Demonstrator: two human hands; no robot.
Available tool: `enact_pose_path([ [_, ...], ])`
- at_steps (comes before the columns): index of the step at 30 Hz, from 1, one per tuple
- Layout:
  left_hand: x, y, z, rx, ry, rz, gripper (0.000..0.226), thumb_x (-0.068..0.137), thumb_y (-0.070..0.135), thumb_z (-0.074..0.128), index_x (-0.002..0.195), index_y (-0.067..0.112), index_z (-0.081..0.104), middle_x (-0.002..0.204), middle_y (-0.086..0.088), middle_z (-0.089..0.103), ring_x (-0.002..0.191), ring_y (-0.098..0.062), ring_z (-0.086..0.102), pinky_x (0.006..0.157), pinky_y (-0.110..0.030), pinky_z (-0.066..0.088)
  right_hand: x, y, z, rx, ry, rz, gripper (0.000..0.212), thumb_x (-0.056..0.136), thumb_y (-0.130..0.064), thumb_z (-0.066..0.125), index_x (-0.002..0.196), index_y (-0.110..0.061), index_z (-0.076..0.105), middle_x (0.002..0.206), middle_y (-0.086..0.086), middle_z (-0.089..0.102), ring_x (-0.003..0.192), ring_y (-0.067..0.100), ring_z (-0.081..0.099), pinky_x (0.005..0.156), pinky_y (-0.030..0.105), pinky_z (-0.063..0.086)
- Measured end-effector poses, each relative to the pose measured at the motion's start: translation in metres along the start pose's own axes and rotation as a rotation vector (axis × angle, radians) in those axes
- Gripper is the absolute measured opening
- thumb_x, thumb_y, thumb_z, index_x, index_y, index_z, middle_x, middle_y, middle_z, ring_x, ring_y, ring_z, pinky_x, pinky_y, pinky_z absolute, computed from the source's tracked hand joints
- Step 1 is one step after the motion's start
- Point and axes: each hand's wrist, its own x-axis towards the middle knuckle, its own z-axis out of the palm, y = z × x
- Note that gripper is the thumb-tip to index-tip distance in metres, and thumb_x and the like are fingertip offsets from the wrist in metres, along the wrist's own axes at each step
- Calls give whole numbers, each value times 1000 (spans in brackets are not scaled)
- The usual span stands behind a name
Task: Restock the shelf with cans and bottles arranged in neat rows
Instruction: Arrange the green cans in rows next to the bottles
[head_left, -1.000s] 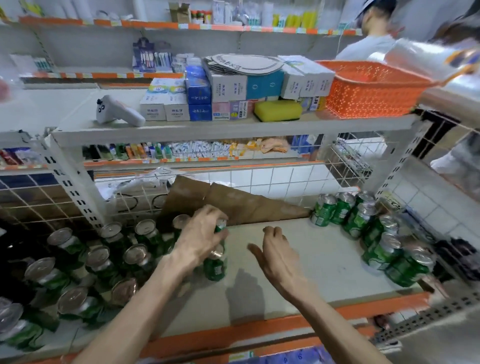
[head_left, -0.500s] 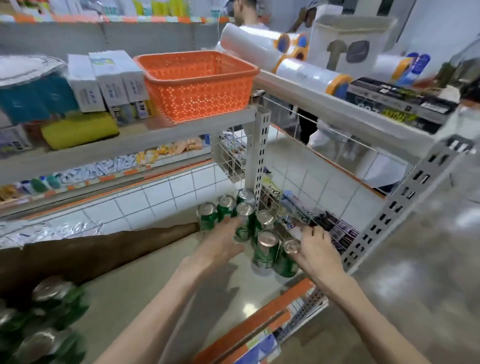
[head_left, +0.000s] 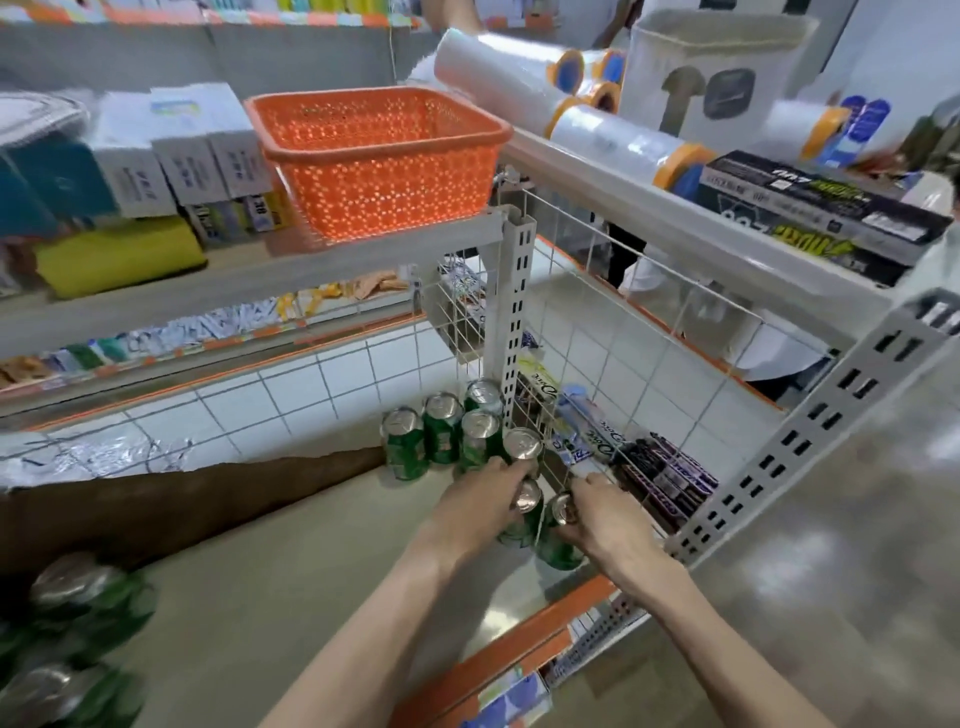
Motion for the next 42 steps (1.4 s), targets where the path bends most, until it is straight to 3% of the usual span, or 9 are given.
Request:
enact_pose_path([
  [4, -28, -18, 2, -41, -22, -12, 59, 93, 19, 64, 145, 28, 38, 142, 0, 55, 123, -24, 60, 99, -48, 51, -13, -4, -4, 4, 19, -30, 27, 88, -38, 70, 95, -17, 54, 99, 0, 57, 82, 15, 57, 77, 31, 55],
  [8, -79, -50, -15, -192, 13, -126, 47, 90, 29, 69, 132, 29, 48, 128, 4, 62, 115, -21, 61, 99, -42, 50, -31, -33, -15, 20, 24, -34, 37, 86, -50, 66, 82, -16, 53, 85, -1, 60, 72, 15, 59, 67, 33, 55],
  [11, -134, -78, -40, -243, 114, -149, 38, 85, 32, 74, 118, 26, 57, 111, 4, 68, 100, -18, 64, 82, -30, 52, -48, -73, -19, 75, 6, -46, 48, 82, -63, 63, 77, -16, 56, 77, 0, 63, 67, 18, 61, 57, 32, 51],
  [14, -202, -103, -66, -220, 186, -199, 26, 81, 40, 75, 100, 30, 59, 89, 15, 60, 82, -10, 57, 59, -13, 37, -71, -126, -21, 35, 13, -86, 56, 84, -69, 58, 76, -13, 56, 76, 1, 61, 67, 20, 60, 49, 28, 39],
  [19, -306, -142, -83, -137, 272, -371, 49, 77, 54, 70, 113, 21, 61, 107, 1, 68, 95, -23, 64, 83, -41, 55, -114, -217, -11, -13, 29, -230, 61, 86, -68, 56, 77, -7, 65, 73, 8, 66, 64, 23, 61, 47, 29, 35],
  [26, -418, -185, -84, -117, 305, -502, 45, 70, 59, 61, 99, 24, 65, 95, 2, 67, 86, -21, 65, 79, -43, 55, -153, -304, 30, 61, -11, -401, 52, 83, -59, 65, 84, -7, 70, 75, 9, 71, 68, 26, 66, 66, 43, 57],
  [32, -476, -216, -82, -98, 268, -619, 42, 81, 53, 67, 113, 27, 64, 107, 6, 68, 94, -17, 64, 83, -41, 55, -176, -349, 47, -11, 18, -482, 49, 83, -60, 64, 88, -11, 68, 83, 10, 72, 74, 30, 66, 68, 44, 56],
  [36, -497, -231, -77, -107, 325, -729, 54, 69, 70, 61, 102, 28, 66, 98, 3, 69, 87, -19, 66, 78, -40, 56, -183, -366, 52, -36, 1, -496, 54, 86, -62, 61, 82, -8, 65, 77, 9, 69, 69, 29, 64, 62, 39, 54],
  [42, -497, -231, -73, -20, 340, -866, 48, 76, 65, 65, 93, 19, 67, 91, -1, 66, 85, -27, 65, 67, -33, 44, -187, -379, 56, -62, -15, -510, 59, 89, -63, 55, 72, -7, 56, 67, 6, 58, 59, 27, 55, 50, 31, 35],
])
